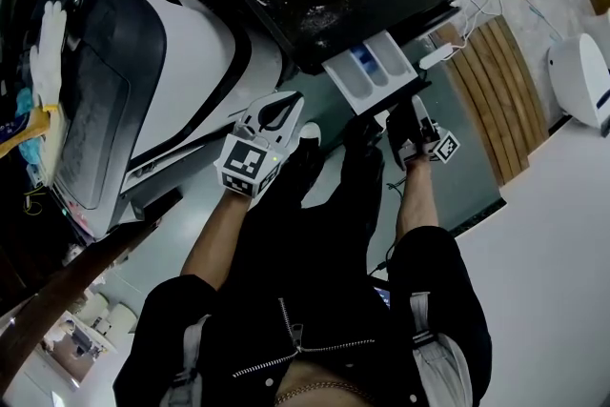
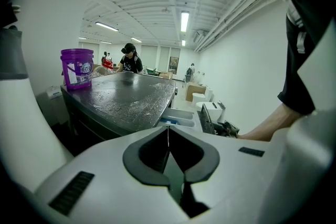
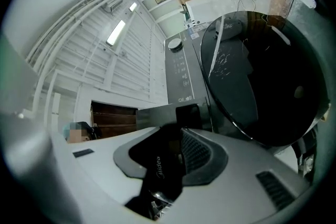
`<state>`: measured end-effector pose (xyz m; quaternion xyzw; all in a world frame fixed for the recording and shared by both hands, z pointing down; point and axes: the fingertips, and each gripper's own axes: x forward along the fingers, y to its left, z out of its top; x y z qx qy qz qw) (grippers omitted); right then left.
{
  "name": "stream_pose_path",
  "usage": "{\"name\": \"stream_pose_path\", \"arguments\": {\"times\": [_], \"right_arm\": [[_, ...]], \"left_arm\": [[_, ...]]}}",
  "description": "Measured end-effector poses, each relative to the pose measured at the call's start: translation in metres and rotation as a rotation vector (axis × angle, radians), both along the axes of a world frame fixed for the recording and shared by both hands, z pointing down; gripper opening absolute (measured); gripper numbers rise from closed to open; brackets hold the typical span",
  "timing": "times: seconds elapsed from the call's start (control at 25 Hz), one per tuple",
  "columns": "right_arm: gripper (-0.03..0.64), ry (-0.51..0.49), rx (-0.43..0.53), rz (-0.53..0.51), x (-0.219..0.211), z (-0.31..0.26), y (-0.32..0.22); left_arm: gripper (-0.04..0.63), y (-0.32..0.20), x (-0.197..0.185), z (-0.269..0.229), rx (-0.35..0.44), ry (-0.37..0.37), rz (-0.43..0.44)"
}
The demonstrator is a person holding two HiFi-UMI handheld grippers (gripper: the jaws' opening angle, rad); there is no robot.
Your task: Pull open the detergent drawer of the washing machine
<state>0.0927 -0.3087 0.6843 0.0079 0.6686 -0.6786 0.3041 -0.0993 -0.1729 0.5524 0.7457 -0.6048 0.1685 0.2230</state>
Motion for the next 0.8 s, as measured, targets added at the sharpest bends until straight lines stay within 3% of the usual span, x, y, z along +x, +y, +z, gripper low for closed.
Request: {"name": "stream_pose_path", "arguments": {"times": [0.24,0.32,0.44,0.64,0.8], "right_arm": [[0.072,0.097,-0.027,0.017,0.013,0.018,0.008],[0.011,0.111,-0.013,0.017,0.015,0.016,0.009],[0.002,0.14,0.029,0.053,0.014,0.005,0.002],[0.005,0.425,0.081,0.091,0.012,0.0,-0.004],[0.003,0.648,0.196,0.076,0.008,-0.018,0.006]], "left_arm": [[0.021,0.001,0.001,-0.005,0.013,0.005,0.016],[0.021,0.002,0.0,-0.006,0.018,0.006,0.024],[0.021,0.005,-0.004,-0.009,0.025,0.01,0.03],[0.021,0.006,-0.002,-0.018,0.051,0.028,0.063],[0.021,0.004,0.002,-0.029,0.085,0.043,0.092]]}}
